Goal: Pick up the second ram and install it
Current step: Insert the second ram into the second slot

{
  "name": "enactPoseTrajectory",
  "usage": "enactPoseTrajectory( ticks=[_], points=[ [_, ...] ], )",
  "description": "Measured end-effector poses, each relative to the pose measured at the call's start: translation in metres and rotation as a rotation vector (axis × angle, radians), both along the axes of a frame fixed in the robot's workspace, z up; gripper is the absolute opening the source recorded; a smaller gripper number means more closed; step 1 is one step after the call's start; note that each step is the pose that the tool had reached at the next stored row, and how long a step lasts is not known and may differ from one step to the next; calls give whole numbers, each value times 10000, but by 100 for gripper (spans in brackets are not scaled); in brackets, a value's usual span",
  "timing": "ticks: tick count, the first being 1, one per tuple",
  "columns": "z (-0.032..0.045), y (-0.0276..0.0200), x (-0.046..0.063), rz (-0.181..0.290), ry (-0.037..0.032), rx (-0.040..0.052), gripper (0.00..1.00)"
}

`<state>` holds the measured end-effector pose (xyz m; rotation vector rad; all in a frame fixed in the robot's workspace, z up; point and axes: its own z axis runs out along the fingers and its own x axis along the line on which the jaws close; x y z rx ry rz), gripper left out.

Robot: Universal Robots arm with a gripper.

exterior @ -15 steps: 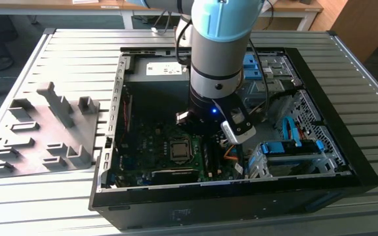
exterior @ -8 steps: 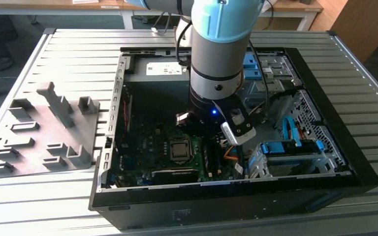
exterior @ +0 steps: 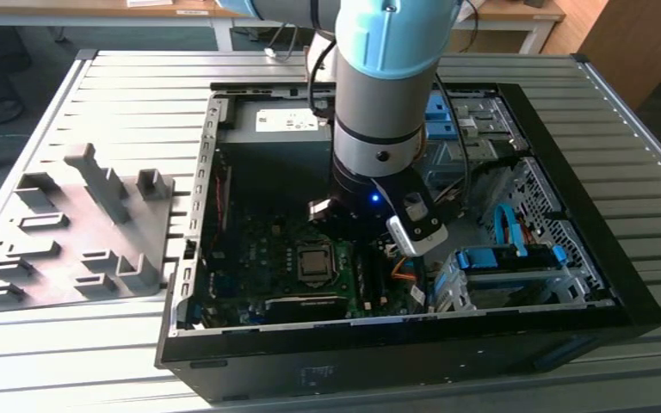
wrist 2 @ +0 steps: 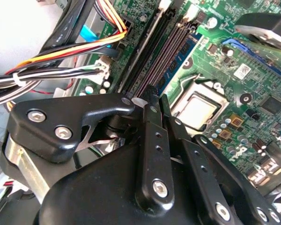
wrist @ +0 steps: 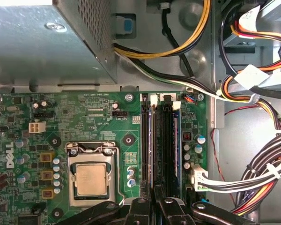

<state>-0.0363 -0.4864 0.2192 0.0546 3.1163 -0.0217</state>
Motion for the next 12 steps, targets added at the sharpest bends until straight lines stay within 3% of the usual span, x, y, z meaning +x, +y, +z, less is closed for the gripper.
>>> enactPoseTrajectory(
  ticks=[12],
  points=[
    [-18,0,13,-3,0,-24,14]
  ],
)
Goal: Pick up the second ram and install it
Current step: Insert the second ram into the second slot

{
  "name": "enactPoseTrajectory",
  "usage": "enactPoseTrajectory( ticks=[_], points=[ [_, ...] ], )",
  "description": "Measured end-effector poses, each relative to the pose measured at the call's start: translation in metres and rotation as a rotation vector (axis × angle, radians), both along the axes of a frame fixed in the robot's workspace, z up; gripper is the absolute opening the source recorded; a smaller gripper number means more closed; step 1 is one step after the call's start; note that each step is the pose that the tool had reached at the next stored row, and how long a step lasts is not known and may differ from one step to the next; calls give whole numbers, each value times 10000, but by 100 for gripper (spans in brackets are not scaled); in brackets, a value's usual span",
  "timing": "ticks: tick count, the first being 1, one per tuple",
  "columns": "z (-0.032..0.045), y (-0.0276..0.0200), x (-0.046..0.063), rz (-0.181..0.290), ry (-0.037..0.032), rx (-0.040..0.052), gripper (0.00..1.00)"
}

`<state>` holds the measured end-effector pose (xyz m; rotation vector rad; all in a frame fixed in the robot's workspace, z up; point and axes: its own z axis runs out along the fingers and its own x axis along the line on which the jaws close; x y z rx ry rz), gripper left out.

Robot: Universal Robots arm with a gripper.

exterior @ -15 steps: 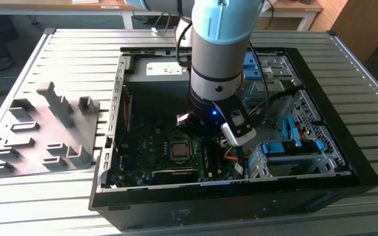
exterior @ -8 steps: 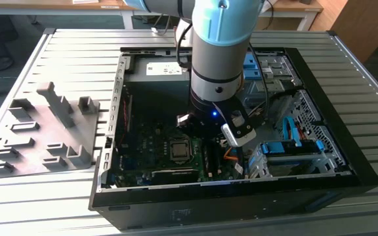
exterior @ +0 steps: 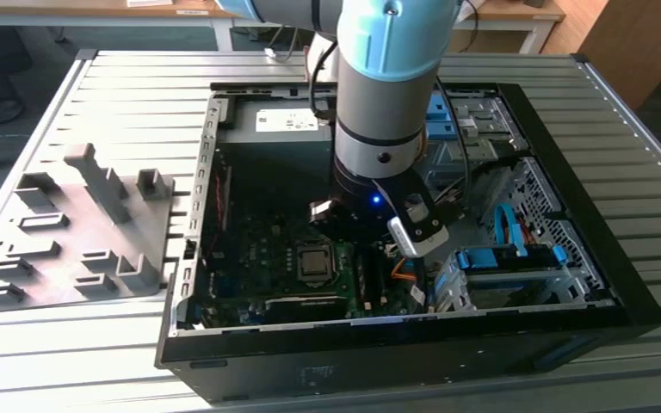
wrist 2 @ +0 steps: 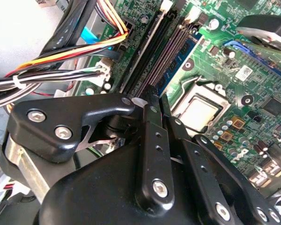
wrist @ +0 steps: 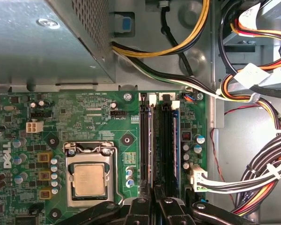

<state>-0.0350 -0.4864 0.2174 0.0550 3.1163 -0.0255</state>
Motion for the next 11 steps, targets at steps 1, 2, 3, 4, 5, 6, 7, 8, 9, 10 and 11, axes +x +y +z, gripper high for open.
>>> enactPoseTrajectory(
  ticks=[1,2,3,4,5,6,7,8,9,10,11],
  points=[
    [0,0,1,0,0,-1,14],
    [0,0,4,1,0,-2,14],
    [-1,0,7,2,-1,-3,14],
    [-1,0,10,1,-1,-4,14],
    [-1,0,12,1,-1,-6,14],
    [-1,0,13,0,-1,-8,14],
    [0,0,13,-1,0,-9,14],
    [0,-2,13,0,0,-10,14],
    [0,-4,13,0,0,-11,14],
    [0,-7,13,0,-1,-10,14],
    [1,-10,12,0,-3,-8,14]
  ],
)
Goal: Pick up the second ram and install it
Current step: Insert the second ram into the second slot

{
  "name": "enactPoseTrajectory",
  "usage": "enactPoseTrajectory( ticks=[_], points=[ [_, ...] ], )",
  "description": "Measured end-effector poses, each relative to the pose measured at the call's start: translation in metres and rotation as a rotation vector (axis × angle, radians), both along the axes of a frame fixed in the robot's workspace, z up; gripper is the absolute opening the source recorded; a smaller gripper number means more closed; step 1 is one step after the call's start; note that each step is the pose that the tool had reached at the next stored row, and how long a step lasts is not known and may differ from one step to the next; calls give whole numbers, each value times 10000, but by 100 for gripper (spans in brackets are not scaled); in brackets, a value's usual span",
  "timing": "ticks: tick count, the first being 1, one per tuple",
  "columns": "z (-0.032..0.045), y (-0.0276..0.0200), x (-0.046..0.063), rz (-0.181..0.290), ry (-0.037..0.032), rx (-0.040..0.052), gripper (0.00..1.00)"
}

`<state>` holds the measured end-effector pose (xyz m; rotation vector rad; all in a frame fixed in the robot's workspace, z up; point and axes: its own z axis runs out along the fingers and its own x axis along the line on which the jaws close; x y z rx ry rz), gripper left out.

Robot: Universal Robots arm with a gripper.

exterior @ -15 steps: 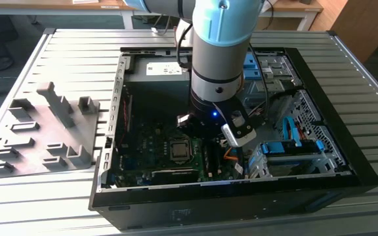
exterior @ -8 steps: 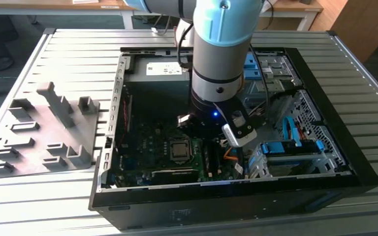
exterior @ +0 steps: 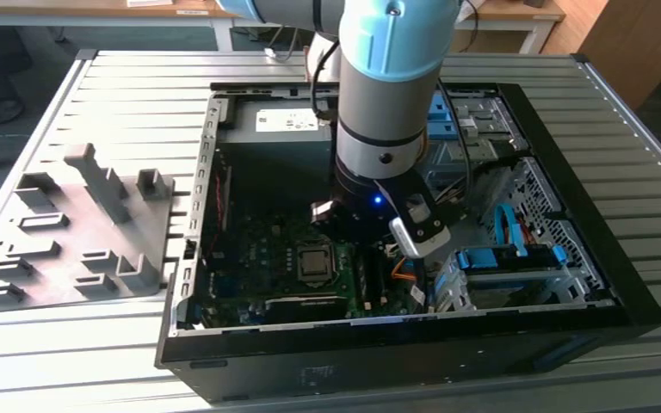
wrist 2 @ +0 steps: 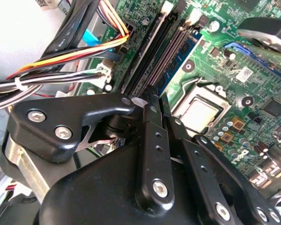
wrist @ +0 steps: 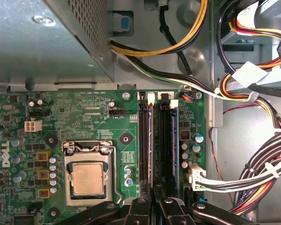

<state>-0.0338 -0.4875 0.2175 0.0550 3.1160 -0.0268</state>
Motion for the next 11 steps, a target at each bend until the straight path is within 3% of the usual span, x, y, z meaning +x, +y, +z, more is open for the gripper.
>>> enactPoseTrajectory(
  ticks=[11],
  points=[
    [2,-10,8,-62,0,-1,14]
  ],
)
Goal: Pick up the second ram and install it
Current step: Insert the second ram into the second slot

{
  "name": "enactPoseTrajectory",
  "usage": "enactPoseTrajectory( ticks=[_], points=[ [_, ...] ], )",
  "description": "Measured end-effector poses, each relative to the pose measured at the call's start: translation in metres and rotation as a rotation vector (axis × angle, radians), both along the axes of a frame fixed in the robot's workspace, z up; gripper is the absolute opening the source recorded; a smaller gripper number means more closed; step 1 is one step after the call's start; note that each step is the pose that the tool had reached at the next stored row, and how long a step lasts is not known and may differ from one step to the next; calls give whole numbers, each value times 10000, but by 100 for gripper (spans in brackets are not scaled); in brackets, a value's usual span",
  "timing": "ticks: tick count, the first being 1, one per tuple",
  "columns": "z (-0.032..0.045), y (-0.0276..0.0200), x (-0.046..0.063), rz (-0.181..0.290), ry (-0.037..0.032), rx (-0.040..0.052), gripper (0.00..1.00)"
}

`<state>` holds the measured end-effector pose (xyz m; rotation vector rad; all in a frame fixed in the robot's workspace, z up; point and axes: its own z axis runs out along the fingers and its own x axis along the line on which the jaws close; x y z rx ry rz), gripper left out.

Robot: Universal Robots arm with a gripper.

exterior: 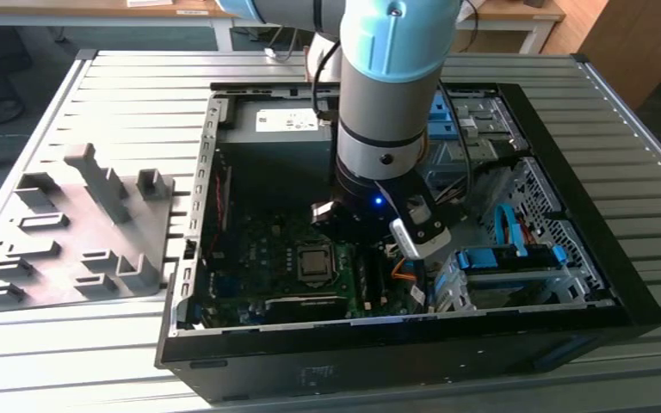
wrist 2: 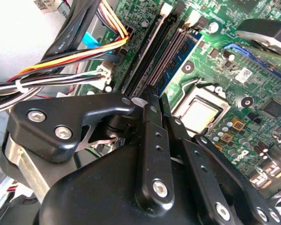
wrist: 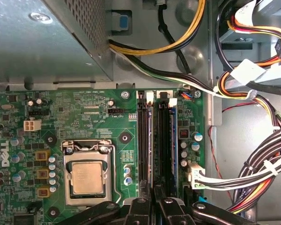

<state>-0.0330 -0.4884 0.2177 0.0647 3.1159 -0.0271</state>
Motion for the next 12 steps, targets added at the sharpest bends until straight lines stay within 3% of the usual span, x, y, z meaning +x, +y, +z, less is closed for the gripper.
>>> enactPoseTrajectory(
  ticks=[12],
  points=[
    [-44,15,4,-9,0,0,14]
  ],
)
